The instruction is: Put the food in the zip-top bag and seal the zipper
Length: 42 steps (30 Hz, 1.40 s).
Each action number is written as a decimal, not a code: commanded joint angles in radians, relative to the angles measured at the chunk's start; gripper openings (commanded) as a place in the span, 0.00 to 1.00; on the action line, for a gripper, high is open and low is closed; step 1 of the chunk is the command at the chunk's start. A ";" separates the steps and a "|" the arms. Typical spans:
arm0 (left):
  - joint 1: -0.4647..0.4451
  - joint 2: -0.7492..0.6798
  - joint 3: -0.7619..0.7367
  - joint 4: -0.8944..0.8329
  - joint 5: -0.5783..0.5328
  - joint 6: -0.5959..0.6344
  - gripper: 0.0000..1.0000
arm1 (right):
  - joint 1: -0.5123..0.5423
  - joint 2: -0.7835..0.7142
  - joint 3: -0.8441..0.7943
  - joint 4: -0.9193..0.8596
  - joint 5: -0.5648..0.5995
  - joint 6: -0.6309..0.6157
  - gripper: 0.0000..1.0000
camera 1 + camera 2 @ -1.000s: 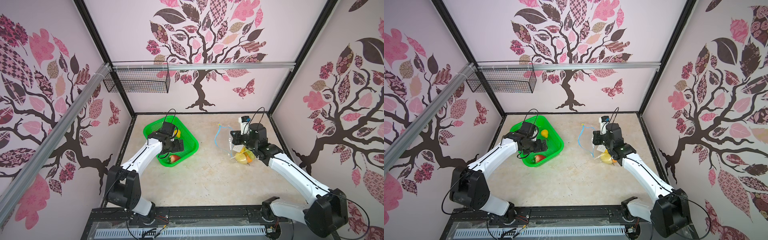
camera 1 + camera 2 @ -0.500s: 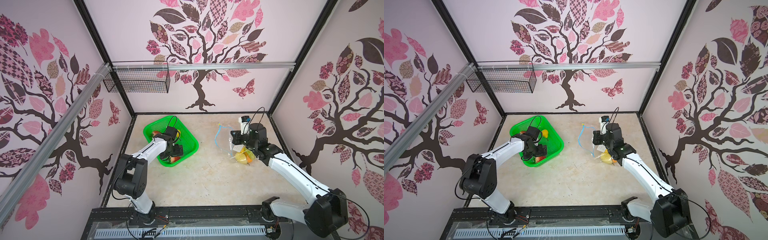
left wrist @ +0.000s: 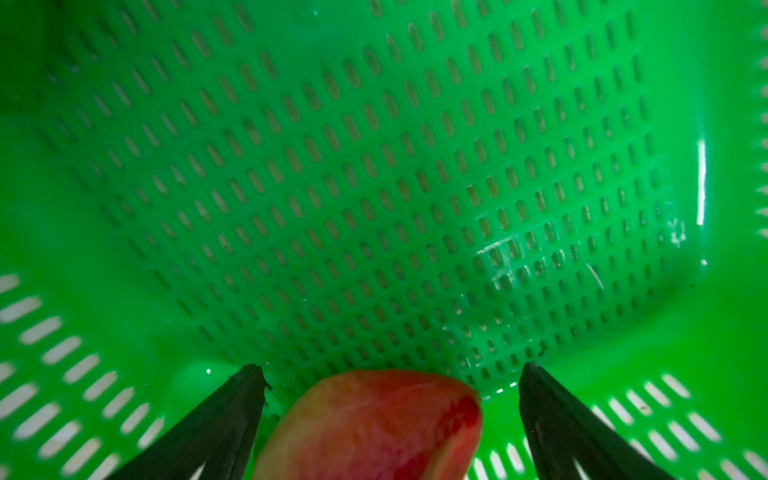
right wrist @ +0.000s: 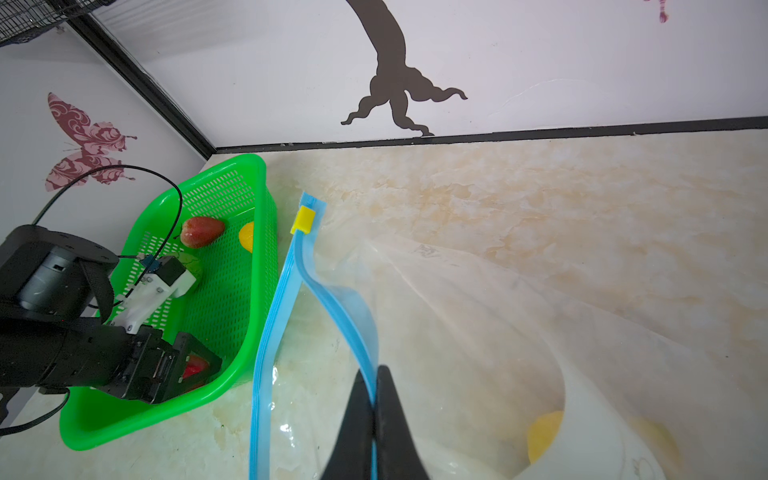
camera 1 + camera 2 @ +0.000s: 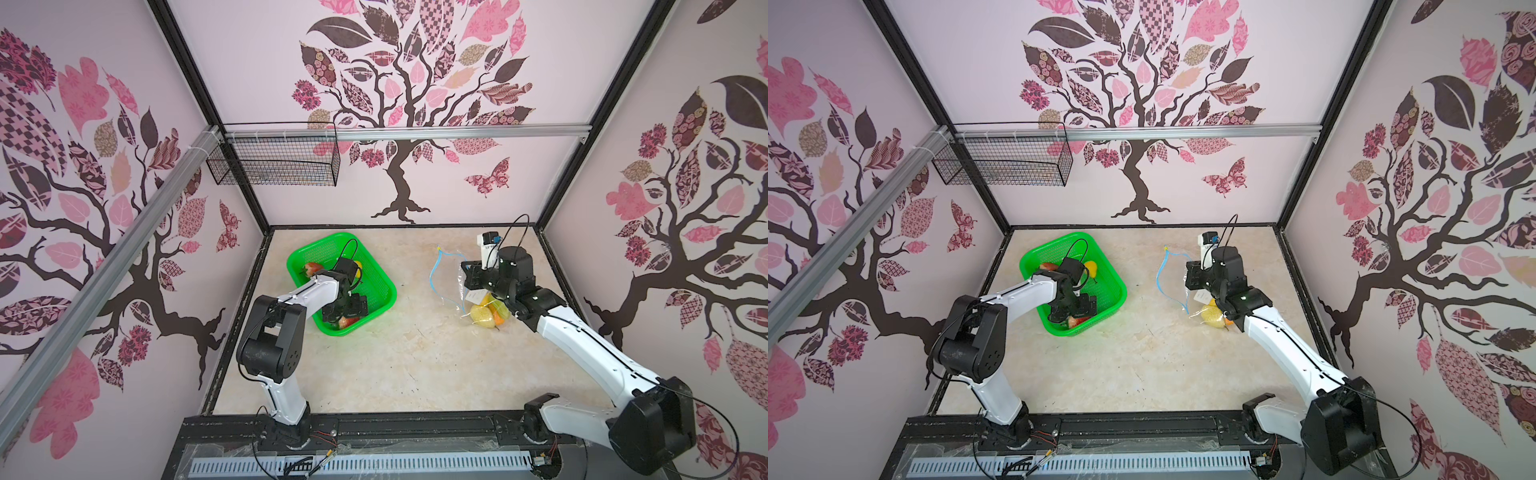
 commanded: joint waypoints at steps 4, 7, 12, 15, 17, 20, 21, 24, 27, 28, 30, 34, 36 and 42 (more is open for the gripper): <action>-0.048 0.047 0.089 0.025 0.035 -0.018 0.98 | -0.005 -0.005 0.003 0.013 0.012 -0.014 0.00; -0.064 0.061 0.112 0.038 0.040 -0.033 0.98 | -0.005 -0.008 0.002 0.013 0.013 -0.014 0.00; -0.065 0.067 0.150 0.033 -0.002 -0.025 0.98 | -0.006 -0.011 -0.001 0.014 0.012 -0.015 0.00; -0.065 0.052 0.163 0.002 -0.057 0.003 0.98 | -0.005 -0.011 -0.001 0.014 0.010 -0.015 0.00; -0.065 0.031 0.159 -0.028 -0.087 0.022 0.98 | -0.005 -0.011 -0.001 0.013 0.010 -0.015 0.00; -0.064 -0.023 0.123 -0.085 -0.102 0.043 0.98 | -0.005 -0.012 -0.001 0.013 0.010 -0.016 0.00; -0.067 -0.047 0.105 -0.102 -0.106 0.047 0.98 | -0.005 -0.011 -0.002 0.014 0.009 -0.015 0.00; -0.070 -0.116 0.038 -0.145 -0.100 0.034 0.98 | -0.005 -0.008 -0.002 0.021 0.002 -0.014 0.00; -0.076 -0.170 -0.019 -0.141 -0.069 0.004 0.98 | -0.006 0.000 0.001 0.021 -0.009 -0.010 0.00; -0.077 -0.179 -0.038 -0.127 -0.046 -0.009 0.98 | -0.005 0.000 0.000 0.023 -0.011 -0.009 0.00; -0.080 -0.177 -0.055 -0.098 -0.004 -0.034 0.98 | -0.005 -0.002 0.001 0.024 -0.014 -0.007 0.00; -0.092 -0.147 -0.066 -0.038 0.058 -0.077 0.98 | -0.005 -0.010 -0.001 0.018 -0.011 -0.008 0.00; -0.094 -0.130 -0.069 -0.004 0.084 -0.100 0.98 | -0.006 -0.013 -0.002 0.019 -0.010 -0.008 0.00; -0.094 -0.068 -0.056 0.102 0.111 -0.155 0.98 | -0.005 -0.014 -0.003 0.021 -0.010 -0.009 0.00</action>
